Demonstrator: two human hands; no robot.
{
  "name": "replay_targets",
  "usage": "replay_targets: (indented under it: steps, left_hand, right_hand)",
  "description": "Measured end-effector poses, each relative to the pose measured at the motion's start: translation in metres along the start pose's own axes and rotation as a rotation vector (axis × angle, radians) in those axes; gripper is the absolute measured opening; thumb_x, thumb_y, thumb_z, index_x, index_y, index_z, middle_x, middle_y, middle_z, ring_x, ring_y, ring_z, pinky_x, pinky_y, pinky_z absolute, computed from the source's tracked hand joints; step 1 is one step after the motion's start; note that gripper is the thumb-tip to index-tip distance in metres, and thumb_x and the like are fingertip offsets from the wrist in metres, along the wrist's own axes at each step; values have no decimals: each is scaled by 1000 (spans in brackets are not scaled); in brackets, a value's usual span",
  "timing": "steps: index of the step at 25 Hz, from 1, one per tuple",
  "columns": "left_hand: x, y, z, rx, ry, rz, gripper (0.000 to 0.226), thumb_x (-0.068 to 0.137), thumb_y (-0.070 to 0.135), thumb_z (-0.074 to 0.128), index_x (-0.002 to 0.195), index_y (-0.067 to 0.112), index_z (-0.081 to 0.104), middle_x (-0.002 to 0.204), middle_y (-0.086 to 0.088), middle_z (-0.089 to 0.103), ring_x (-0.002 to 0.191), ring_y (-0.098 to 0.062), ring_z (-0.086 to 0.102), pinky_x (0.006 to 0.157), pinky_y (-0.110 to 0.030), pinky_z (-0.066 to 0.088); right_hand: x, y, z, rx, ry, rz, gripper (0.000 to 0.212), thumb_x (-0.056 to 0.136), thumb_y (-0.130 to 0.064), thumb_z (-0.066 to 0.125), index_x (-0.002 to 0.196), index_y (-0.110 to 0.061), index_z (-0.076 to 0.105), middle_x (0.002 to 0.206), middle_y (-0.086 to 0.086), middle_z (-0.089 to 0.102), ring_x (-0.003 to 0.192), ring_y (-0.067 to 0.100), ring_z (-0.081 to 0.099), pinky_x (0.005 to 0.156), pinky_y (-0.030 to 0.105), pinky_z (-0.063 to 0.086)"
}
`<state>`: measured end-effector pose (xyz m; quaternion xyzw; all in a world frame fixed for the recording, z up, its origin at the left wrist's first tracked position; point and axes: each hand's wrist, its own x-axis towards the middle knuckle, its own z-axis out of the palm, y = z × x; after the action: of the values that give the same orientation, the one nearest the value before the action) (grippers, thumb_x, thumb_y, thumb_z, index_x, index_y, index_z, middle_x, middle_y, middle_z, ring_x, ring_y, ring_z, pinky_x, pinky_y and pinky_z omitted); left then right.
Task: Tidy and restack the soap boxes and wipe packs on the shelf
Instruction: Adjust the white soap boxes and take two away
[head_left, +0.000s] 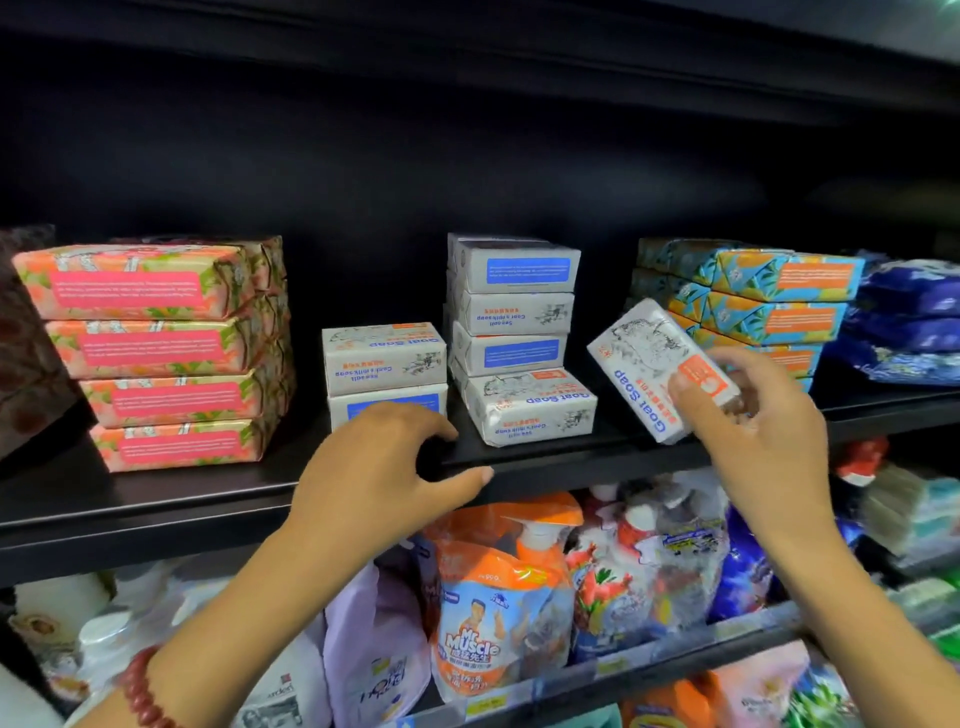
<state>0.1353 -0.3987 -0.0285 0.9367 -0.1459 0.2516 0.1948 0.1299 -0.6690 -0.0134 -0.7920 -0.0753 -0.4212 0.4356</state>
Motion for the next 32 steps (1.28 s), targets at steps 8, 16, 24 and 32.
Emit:
replay_targets:
  steps: [8,16,24,32]
  left_hand:
    - [0,-4,2,28,-19,21,59,68,78,45,103,35,65,103,22,64,101,-2,54,74,-24,46]
    - [-1,-5,2,54,-24,45,61,68,77,41,105,34,65,104,21,64,101,-2,55,72,-22,45]
    - [-2,-7,1,42,-24,47,61,68,76,41,106,35,65,105,20,65,101,-2,56,73,-22,45]
    - [-5,-7,2,67,-8,40,71,65,81,29,108,37,65,108,19,66,102,-3,58,74,-23,48]
  right_hand:
    - [18,15,16,-161,-48,128,19,83,-27,65,73,-11,60,66,-5,56,59,10,46,51,30,34]
    - [28,26,18,-430,-84,198,46,89,-26,54,52,-13,30,49,-1,34,47,13,29,44,30,16]
    - [14,12,25,-349,53,-175,21,87,-25,58,96,-8,65,95,4,63,95,21,53,78,25,37]
    - [-2,-9,62,-346,-572,-344,70,79,-56,59,137,-19,43,140,-6,43,130,9,31,104,18,23]
